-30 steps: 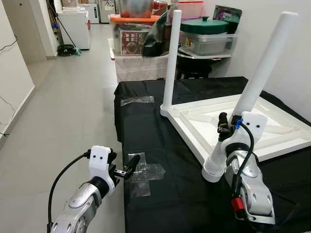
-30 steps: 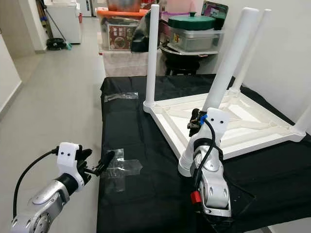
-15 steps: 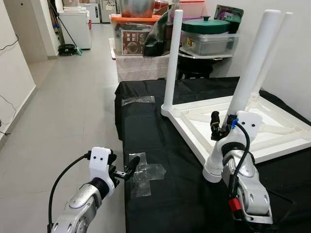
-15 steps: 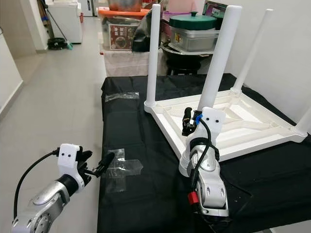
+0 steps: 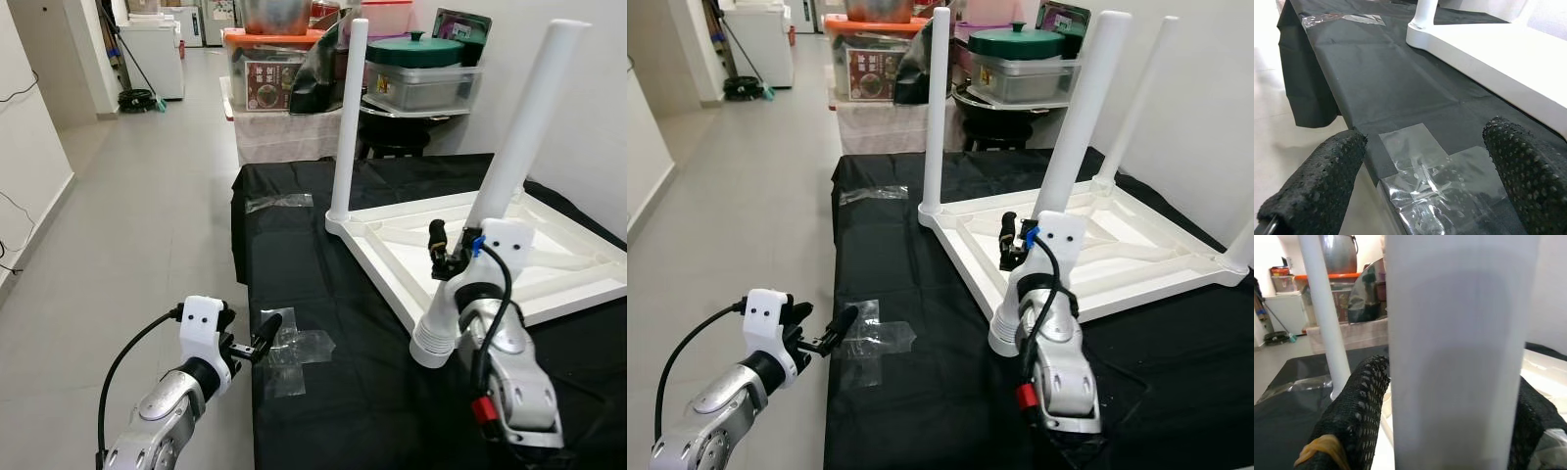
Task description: Building children table
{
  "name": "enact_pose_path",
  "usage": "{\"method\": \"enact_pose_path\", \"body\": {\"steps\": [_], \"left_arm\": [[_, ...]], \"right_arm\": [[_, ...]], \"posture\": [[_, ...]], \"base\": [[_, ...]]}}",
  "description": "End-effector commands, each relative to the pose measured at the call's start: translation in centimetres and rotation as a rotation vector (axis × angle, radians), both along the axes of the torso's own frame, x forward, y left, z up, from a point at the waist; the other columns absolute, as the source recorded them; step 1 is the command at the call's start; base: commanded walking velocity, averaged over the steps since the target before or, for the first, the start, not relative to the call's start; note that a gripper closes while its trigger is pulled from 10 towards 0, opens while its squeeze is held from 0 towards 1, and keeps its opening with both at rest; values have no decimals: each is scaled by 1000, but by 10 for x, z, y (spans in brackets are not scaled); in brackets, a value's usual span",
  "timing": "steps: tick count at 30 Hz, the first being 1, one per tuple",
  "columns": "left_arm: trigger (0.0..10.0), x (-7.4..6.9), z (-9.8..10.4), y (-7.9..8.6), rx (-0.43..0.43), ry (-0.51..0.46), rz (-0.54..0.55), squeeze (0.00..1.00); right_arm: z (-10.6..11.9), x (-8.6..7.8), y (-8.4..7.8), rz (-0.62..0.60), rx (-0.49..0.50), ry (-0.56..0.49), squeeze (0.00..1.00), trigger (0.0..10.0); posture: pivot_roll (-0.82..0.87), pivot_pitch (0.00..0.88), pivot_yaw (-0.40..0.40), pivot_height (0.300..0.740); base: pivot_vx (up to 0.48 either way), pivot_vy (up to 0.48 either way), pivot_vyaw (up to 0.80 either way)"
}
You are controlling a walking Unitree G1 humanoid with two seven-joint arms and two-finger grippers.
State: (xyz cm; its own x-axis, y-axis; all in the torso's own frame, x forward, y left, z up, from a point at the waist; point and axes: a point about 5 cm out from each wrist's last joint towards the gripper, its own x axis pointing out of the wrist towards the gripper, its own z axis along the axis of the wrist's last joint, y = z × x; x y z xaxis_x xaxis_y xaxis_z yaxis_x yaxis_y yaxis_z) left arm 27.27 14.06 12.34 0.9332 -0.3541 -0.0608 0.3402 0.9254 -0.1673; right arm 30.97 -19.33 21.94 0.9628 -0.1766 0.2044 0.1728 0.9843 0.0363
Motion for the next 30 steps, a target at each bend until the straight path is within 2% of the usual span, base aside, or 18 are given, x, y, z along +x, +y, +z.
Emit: {"method": "enact_pose_path", "body": {"steps": [1,6,8,17,18,20,21,22,23,25,28,30], "left_arm": [[10000,0,-2,1,20,5,-4,0],[10000,0,-2,2,21,5,-1,0],[10000,-1,-3,3,23,7,1,0],[10000,0,-2,2,25,6,-3,0],[10000,1,-2,2,29,6,-4,0],[10000,1,-2,2,29,6,-4,0],[10000,1,-2,2,33,6,-5,0],[10000,1,-2,2,33,6,-5,0],[10000,2,-1,4,37,4,-1,0],[10000,2,-1,7,41,2,6,0],[10000,3,1,11,45,-3,20,0],[10000,6,4,18,47,-8,42,0]], "right_arm": [[5,1,-6,9,1,-18,0,10000],[10,1,-17,24,-19,-24,0,10000],[12,0,-21,76,-14,-33,0,10000],[11,-1,-20,194,28,-17,0,10000],[2,2,-21,216,56,46,0,8745],[2,2,-21,216,56,46,0,8745],[-10,6,-21,239,63,151,0,4941],[-10,6,-21,239,63,151,0,4941],[-16,8,-20,265,54,195,0,275],[-22,10,-17,273,36,234,0,0],[-22,11,-15,275,19,237,0,0],[-16,14,-7,265,34,189,0,0]], "posture": [[35,0,-19,740],[35,0,-19,740],[33,0,-17,740],[32,0,-11,740],[30,0,-6,740],[30,0,-6,740],[30,0,-6,740],[30,0,-6,740],[41,0,-13,740],[38,0,-13,740],[46,0,-15,740],[53,0,-19,740]], "base": [[0,0,0],[0,0,0],[0,0,0],[0,0,0],[0,0,0],[0,0,0],[0,0,0],[0,0,0],[0,0,0],[0,0,0],[0,0,0],[0,0,0]]}}
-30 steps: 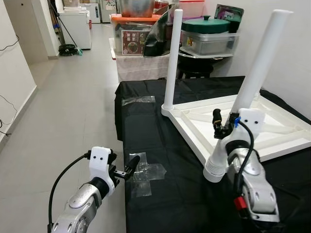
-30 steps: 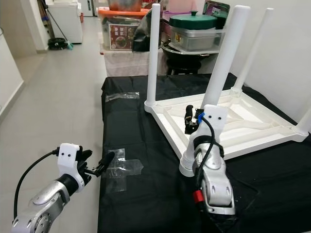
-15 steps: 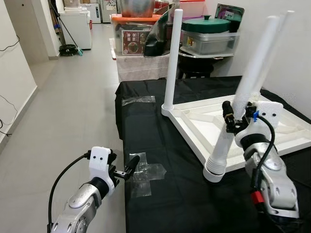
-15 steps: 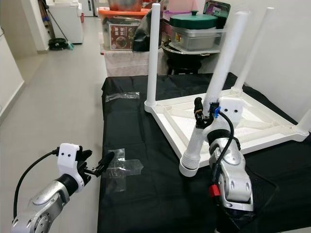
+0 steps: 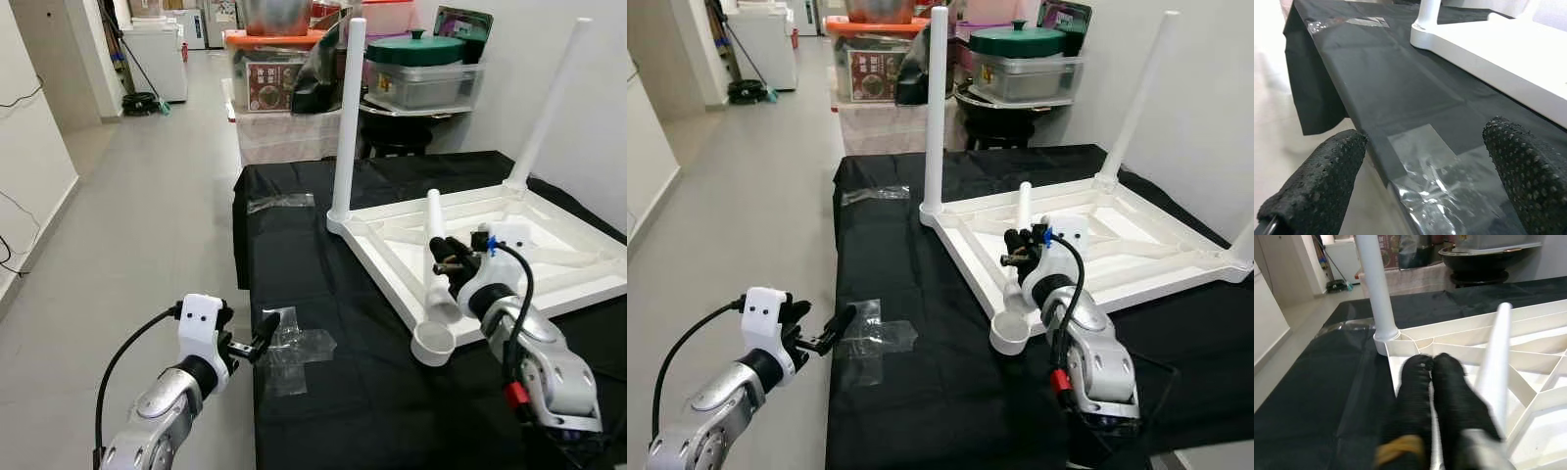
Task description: Building children table
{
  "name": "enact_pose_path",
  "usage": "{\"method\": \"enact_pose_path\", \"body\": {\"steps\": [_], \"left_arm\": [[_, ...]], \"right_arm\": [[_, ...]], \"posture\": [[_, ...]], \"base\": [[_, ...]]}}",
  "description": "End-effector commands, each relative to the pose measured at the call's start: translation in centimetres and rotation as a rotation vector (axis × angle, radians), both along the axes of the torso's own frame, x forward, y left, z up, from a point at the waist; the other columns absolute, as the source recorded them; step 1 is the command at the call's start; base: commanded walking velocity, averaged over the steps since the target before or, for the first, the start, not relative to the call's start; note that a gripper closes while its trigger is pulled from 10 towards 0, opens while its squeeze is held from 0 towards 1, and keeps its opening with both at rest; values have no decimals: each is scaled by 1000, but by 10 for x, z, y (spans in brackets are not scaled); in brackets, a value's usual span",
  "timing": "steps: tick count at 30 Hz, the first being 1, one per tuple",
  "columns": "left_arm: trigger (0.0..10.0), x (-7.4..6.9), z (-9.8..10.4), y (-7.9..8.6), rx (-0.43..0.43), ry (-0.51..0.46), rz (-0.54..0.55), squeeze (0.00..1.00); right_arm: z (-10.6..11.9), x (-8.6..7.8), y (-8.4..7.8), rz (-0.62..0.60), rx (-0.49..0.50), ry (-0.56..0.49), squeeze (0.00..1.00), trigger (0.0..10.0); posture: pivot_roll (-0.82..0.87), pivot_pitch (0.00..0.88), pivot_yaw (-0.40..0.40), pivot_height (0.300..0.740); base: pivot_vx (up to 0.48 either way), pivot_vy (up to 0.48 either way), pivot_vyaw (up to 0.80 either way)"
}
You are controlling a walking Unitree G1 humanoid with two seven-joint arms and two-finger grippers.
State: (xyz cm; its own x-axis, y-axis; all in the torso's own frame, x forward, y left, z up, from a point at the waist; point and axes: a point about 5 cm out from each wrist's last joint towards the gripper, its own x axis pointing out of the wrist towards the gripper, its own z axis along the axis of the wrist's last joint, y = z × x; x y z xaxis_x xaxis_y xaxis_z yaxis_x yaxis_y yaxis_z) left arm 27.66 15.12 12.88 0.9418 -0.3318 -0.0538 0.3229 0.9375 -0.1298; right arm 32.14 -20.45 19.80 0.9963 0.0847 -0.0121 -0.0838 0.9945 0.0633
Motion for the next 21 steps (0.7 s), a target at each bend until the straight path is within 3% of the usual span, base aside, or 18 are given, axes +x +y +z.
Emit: {"method": "enact_pose_path", "body": {"steps": [1,3,4,5,6,8,9,14,18,19,21], "left_arm": [[10000,2,-1,7,13,11,21,0],[10000,2,-1,9,11,10,24,0],[10000,2,-1,10,11,9,24,0],[10000,3,0,10,12,9,24,0],[10000,3,0,10,11,8,25,0],[10000,3,0,10,10,7,25,0],[10000,2,-1,10,9,7,24,0],[10000,2,-2,7,6,9,22,0],[10000,1,-2,6,6,9,21,0],[10000,1,-3,5,5,10,20,0],[10000,1,-3,5,5,10,20,0]], "right_arm": [[5,2,4,-3,1,-28,0,0],[8,5,11,-11,9,-33,0,0],[6,6,14,-15,-2,-20,0,4431],[5,7,16,-16,-12,-11,0,4431],[4,7,19,-6,-7,-12,0,10000],[4,6,22,1,1,-14,0,10000],[5,5,23,4,10,-31,1000,10000],[10,2,26,22,-104,-117,1000,10000],[10,2,26,24,-128,-127,1000,10000],[17,0,25,8,-236,-205,1000,10000],[17,0,25,8,-236,-205,1000,10000]], "posture": [[53,0,-19,740],[51,0,-19,740],[54,0,-21,740],[54,0,-21,740],[50,0,-22,740],[50,0,-22,740],[51,0,-24,740],[47,0,-24,740],[48,0,-25,740],[47,0,-25,740],[47,0,-25,740]], "base": [[0,0,0],[0,0,0],[0,0,0],[0,0,0],[0,0,0],[0,0,0],[0,0,0],[0,0,0],[0,0,0],[0,0,0],[0,0,0]]}}
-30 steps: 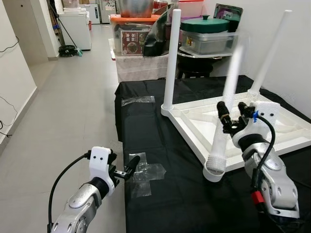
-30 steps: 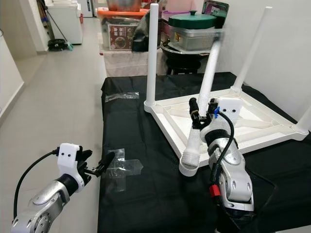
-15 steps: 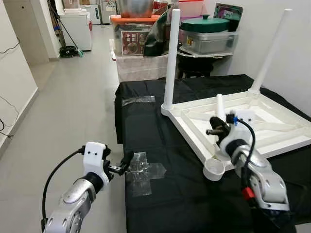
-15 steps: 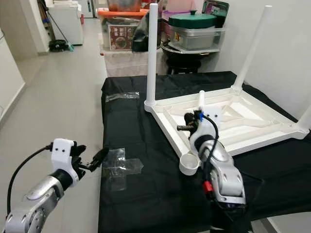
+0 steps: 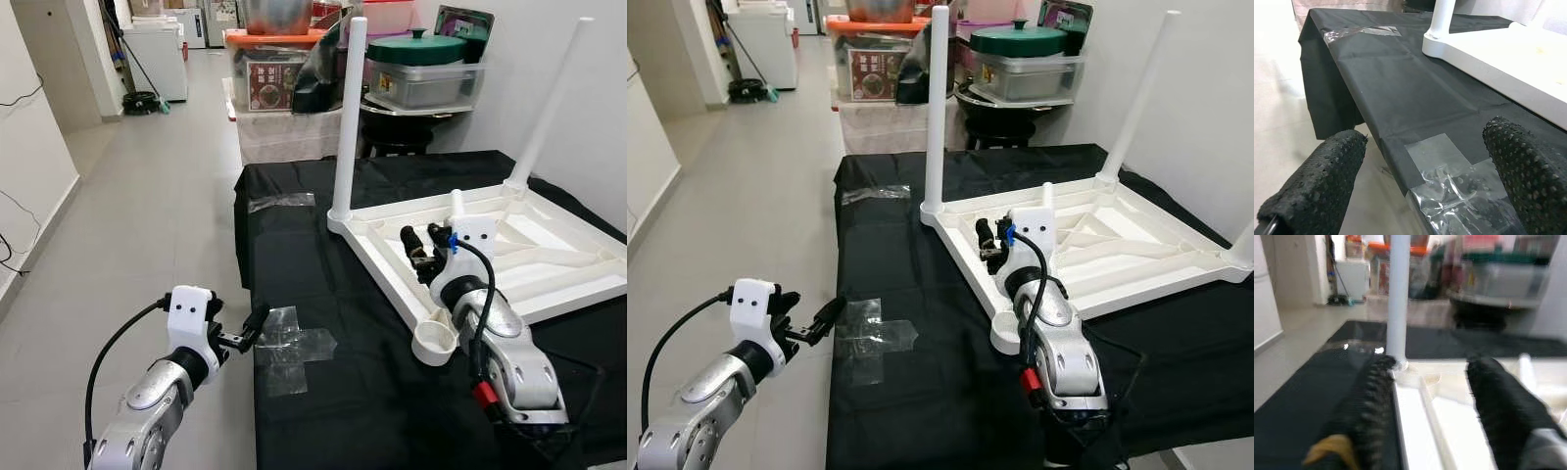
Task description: Building children table
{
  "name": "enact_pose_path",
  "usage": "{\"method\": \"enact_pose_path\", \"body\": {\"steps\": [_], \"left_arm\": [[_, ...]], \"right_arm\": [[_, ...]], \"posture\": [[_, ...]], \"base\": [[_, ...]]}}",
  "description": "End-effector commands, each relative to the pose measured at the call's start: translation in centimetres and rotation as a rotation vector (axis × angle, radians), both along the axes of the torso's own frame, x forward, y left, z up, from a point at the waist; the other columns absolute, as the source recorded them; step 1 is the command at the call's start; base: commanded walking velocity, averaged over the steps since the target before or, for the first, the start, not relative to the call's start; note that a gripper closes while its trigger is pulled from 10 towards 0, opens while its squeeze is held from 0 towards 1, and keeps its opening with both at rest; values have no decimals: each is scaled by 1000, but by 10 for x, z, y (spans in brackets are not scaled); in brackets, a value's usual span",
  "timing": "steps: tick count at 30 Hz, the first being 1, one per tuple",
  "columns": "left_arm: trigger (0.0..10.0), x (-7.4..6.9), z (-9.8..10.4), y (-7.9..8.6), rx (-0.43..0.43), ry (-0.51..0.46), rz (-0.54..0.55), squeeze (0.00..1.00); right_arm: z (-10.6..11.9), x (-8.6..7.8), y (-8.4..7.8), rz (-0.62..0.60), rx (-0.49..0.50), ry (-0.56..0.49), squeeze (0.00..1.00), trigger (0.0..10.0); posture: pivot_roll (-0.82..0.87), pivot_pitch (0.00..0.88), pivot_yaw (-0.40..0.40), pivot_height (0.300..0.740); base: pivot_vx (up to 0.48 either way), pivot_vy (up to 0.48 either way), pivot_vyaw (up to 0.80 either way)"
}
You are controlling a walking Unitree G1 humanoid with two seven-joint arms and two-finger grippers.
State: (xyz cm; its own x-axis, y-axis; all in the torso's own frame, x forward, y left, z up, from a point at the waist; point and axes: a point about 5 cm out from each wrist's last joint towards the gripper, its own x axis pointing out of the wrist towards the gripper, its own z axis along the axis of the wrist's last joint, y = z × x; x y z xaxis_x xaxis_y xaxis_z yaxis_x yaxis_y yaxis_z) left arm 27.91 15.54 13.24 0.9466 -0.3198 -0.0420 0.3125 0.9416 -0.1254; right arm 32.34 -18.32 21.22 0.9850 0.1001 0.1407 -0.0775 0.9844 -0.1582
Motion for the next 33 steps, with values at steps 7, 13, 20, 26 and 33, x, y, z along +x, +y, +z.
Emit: {"method": "enact_pose_path", "body": {"steps": [7,13,20,26,33], "left_arm": [[10000,-2,-9,0,5,29,10,0],[10000,-2,-10,0,7,33,10,0],[10000,-2,-10,0,10,35,10,0],[10000,-3,-11,2,12,37,15,0],[10000,-3,-11,1,13,38,14,0]], "right_arm": [[-4,-9,-4,-22,-486,-128,1000,10000],[-38,-10,-19,-65,-632,23,1000,10000],[-54,-5,-36,-106,-718,129,533,10000],[-68,-7,-49,-65,-795,222,0,10000],[-64,-11,-62,-32,-710,238,0,10000]], "posture": [[37,0,-24,740],[41,0,-21,740],[44,0,-23,740],[45,0,-28,740],[40,0,-23,740]], "base": [[0,0,0],[0,0,0],[0,0,0],[0,0,0],[0,0,0]]}}
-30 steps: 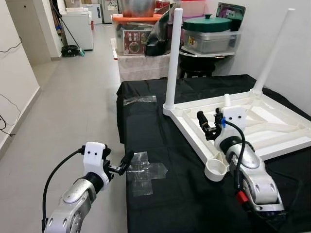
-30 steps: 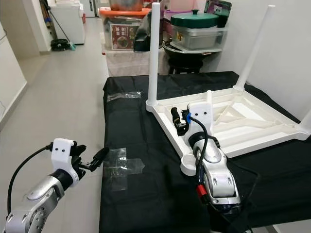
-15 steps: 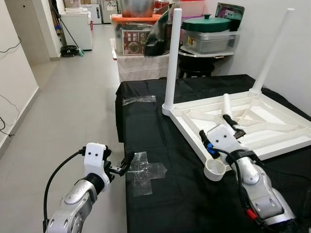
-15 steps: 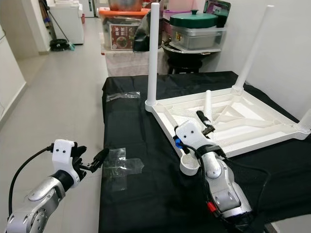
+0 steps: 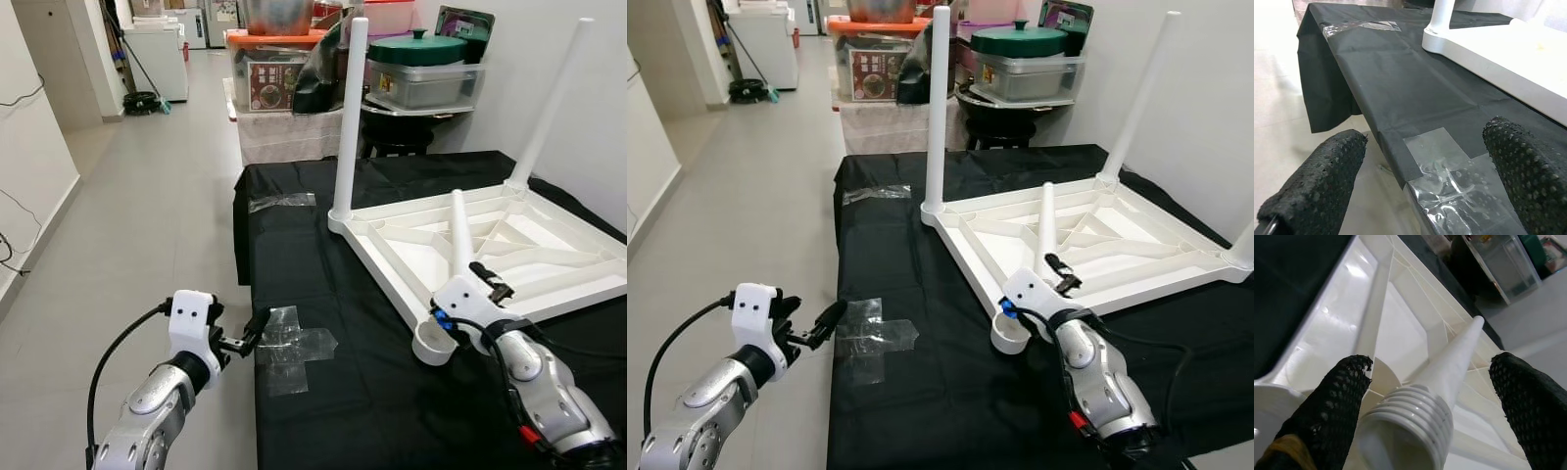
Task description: Building children table
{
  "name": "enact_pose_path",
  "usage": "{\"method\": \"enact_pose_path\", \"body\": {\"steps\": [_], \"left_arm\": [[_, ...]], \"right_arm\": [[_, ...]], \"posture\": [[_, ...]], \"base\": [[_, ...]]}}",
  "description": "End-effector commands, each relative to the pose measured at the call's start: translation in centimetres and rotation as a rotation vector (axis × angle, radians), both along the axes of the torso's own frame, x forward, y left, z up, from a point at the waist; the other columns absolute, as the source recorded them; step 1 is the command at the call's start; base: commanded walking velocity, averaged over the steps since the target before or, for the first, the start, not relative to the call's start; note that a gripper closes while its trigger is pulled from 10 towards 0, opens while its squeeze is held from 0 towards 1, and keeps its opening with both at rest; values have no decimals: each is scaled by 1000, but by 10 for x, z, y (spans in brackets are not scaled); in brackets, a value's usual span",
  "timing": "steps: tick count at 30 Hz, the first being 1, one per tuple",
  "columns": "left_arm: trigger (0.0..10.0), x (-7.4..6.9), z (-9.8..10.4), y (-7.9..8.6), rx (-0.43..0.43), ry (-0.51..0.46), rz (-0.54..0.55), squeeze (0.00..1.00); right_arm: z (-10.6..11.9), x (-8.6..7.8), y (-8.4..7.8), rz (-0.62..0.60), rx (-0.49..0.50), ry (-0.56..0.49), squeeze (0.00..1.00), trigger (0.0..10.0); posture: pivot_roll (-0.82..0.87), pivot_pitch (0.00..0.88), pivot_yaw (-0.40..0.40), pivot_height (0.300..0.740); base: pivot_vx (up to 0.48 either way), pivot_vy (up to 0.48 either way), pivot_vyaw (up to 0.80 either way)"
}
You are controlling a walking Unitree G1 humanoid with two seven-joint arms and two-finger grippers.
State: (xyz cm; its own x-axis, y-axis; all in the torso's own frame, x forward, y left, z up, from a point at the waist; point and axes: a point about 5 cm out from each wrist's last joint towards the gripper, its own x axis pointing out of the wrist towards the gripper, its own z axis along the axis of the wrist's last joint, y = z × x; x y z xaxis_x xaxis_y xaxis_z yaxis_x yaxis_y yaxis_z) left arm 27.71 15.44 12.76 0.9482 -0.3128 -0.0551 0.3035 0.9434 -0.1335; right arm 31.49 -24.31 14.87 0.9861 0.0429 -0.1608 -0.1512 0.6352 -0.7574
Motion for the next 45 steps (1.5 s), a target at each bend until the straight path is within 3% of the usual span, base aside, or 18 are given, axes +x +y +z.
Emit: {"method": "enact_pose_path", "body": {"steps": [1,8,9,10,11,12,14,15,18,19,20,21,23,29,35,45], "left_arm": [[10000,0,-7,2,17,23,5,0],[10000,0,-7,2,18,25,3,0],[10000,0,-8,1,17,28,0,0],[10000,0,-8,0,17,28,-1,0],[10000,0,-8,0,17,28,-1,0],[10000,0,-8,-1,16,28,-3,0],[10000,0,-8,-1,16,28,-3,0],[10000,1,-8,-2,16,27,-5,0],[10000,1,-7,-2,17,26,-5,0],[10000,1,-7,-1,18,25,-2,0],[10000,1,-7,-1,18,25,-2,0],[10000,1,-7,1,21,25,2,0],[10000,1,-7,2,23,25,7,0],[10000,0,-8,2,23,27,13,0],[10000,1,-8,2,24,28,26,0],[10000,2,-9,0,25,29,28,0]], "right_arm": [[2,-2,-2,28,55,-2,0,10000],[2,-6,-16,-26,114,31,0,10000],[-1,-5,-25,-147,257,44,0,10000],[-2,-4,-26,-186,329,52,0,10000],[-2,-4,-26,-186,329,52,0,10000],[-3,-1,-22,-227,425,47,0,10000],[-3,-1,-22,-227,425,47,0,10000],[-5,1,-16,-258,517,51,0,10000],[-8,3,-9,-289,590,55,0,10000],[-12,6,-1,-319,695,74,0,10000],[-12,6,-1,-319,695,74,0,10000],[-15,8,5,-335,780,84,0,10000],[-17,10,11,-335,828,88,0,10000],[-17,13,15,-339,831,86,0,10000],[-21,14,-2,-504,813,77,0,10000],[-23,17,14,-535,874,63,0,10000]], "posture": [[40,0,-23,740],[32,0,-19,740],[28,0,-16,740],[28,0,-16,740],[28,0,-16,740],[30,0,-16,740],[30,0,-16,740],[30,0,-16,740],[35,0,-19,740],[41,0,-21,740],[41,0,-21,740],[42,0,-21,740],[44,0,-25,740],[45,0,-29,740],[47,0,-35,740],[45,0,-34,740]], "base": [[0,0,0],[0,0,0],[0,0,0],[0,0,0],[0,0,0],[0,0,0],[0,0,0],[0,0,0],[0,0,0],[0,0,0],[0,0,0],[0,0,0],[0,0,0],[0,0,0],[0,0,0],[0,0,0]]}}
